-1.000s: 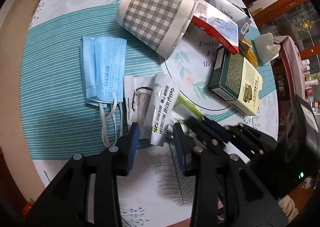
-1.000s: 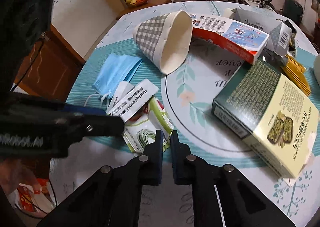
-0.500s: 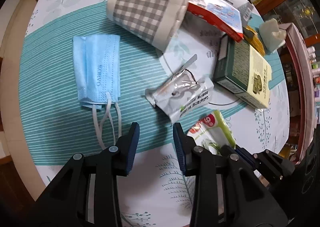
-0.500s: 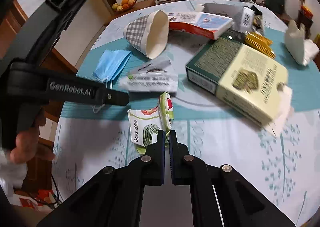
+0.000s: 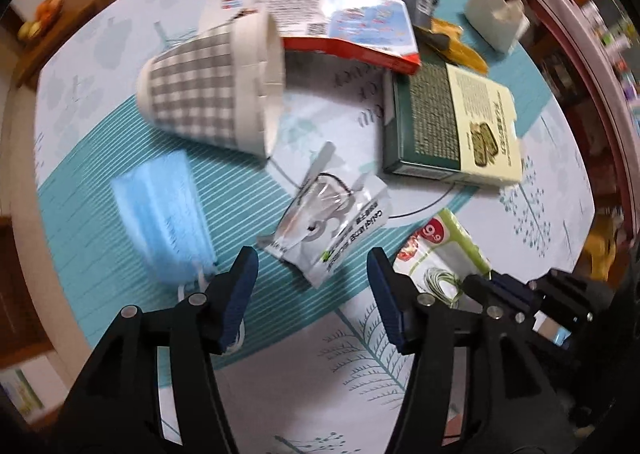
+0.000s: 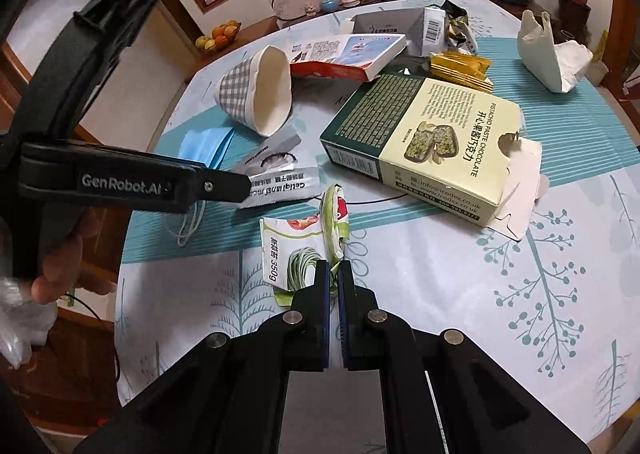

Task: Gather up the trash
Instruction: 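Grasp the green-and-white snack packet with the right tool while the left tool holds the wrapper, then carry the wrapper and packet down over the black bin and open both tools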

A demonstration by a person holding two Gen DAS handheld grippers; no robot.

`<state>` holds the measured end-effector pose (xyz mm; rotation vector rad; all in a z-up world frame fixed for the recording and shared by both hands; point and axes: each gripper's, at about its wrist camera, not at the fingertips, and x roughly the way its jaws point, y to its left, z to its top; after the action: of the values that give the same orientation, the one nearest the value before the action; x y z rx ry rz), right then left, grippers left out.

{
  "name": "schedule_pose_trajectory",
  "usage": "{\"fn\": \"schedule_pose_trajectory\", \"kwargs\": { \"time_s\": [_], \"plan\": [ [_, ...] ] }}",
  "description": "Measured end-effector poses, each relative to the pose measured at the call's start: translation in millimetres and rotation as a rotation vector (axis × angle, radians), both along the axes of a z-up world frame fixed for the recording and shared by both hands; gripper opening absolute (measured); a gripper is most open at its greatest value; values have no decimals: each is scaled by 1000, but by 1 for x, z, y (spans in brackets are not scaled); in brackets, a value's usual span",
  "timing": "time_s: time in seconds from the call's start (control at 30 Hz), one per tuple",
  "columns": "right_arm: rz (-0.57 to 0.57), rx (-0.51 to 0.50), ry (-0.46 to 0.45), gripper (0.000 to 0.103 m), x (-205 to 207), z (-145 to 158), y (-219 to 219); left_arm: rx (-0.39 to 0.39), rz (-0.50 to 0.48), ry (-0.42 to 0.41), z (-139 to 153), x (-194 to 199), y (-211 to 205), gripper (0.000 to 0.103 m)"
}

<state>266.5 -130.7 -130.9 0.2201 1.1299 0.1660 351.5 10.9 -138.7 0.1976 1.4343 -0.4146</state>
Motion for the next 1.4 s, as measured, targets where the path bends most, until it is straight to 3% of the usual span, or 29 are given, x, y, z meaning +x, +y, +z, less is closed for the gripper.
{"fn": "schedule_pose_trajectory", "kwargs": {
  "time_s": [0.33,0.5,0.6,0.67,0.8,0.83,0.87,1.17,1.4],
  "plan": [
    [-65,24,20,3,-1,-8,-6,49,-72,20,-26,23,-19,57],
    [-85,34,16,3,-2,-8,-6,9,-102,5,-27,26,-27,57],
    [-89,40,14,3,-2,-10,-5,-17,-104,-13,-24,24,-29,47],
    [-91,40,11,3,-3,-10,-4,-25,-117,-24,-23,22,-30,22],
    [-92,45,5,3,-5,-8,-2,-40,-124,-41,-20,16,-27,16],
    [-93,46,3,3,-6,-8,-2,-46,-124,-45,-19,15,-27,11],
    [-94,47,0,3,-7,-7,-2,-52,-122,-53,-18,11,-26,0],
    [-99,62,-30,3,-26,4,-5,-58,-72,-112,-3,-33,-11,0],
    [-102,77,-63,3,-60,20,-18,-82,-62,-133,33,-87,-1,0]
  ]
}}
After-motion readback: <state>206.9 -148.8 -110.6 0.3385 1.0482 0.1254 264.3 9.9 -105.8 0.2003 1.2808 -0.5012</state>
